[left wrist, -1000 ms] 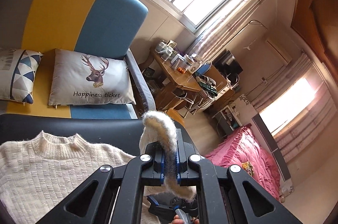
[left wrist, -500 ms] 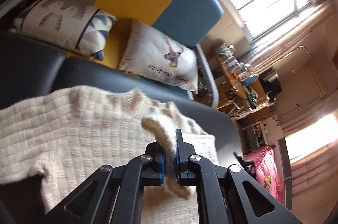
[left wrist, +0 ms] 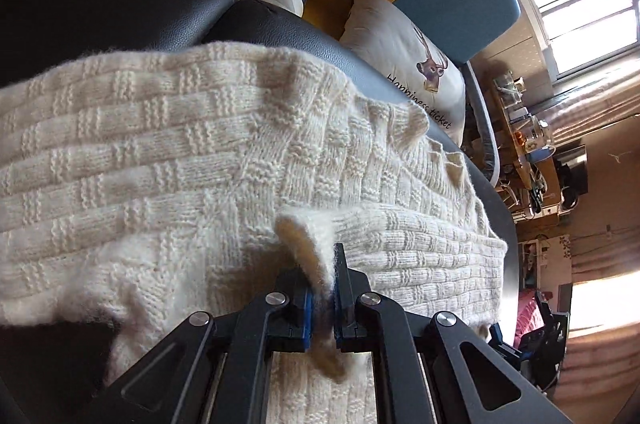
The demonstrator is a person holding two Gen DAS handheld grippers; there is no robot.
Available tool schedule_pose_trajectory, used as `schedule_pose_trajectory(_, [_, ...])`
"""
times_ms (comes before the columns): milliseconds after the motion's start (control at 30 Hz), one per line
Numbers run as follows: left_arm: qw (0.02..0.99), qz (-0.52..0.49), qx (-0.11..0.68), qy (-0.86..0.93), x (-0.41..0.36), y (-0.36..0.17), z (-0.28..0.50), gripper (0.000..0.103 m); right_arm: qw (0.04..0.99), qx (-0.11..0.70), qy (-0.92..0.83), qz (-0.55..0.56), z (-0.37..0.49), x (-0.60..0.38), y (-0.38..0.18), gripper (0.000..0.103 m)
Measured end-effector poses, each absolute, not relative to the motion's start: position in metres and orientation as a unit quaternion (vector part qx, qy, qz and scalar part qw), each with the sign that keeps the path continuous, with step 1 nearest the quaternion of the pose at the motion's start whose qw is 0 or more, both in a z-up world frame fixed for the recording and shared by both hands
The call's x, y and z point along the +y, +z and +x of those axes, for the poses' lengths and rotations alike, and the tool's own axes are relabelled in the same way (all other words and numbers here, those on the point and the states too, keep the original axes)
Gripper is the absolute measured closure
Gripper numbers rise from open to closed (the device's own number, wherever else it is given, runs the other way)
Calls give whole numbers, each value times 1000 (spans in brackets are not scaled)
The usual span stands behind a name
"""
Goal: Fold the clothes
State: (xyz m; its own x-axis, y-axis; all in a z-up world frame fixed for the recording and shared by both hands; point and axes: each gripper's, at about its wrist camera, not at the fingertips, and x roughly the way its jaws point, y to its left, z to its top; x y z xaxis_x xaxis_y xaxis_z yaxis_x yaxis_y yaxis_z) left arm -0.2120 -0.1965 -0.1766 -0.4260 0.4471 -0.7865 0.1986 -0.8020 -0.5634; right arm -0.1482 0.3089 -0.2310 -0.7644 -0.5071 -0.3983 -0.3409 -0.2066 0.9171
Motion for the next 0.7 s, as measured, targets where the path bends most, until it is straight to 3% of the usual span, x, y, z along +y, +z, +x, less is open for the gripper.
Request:
schedule_pose_trajectory(133, [86,-529,-310,785,-197,-176,-211,95,63,-608,-701,366,-140,312,-231,20])
schedule_pose_trajectory(300, [109,-531,-305,783,-198,-173,-207,94,96,-514,-764,379,-141,320,-196,28])
schedule_pose_trajectory(400, [118,-533,-296,784,-198,-170,-209,87,102,-455,-801,376,-164,325,-179,28])
schedule_pose_trajectory(533, [128,-535,-282,786,-197,-169,-211,84,76,-436,-794,417,-212,331,-191,28])
schedule_pose_trajectory(700, [135,-521,-215,815,-187,-161,-210,84,65,-414,-786,455,-246,330,-215,52])
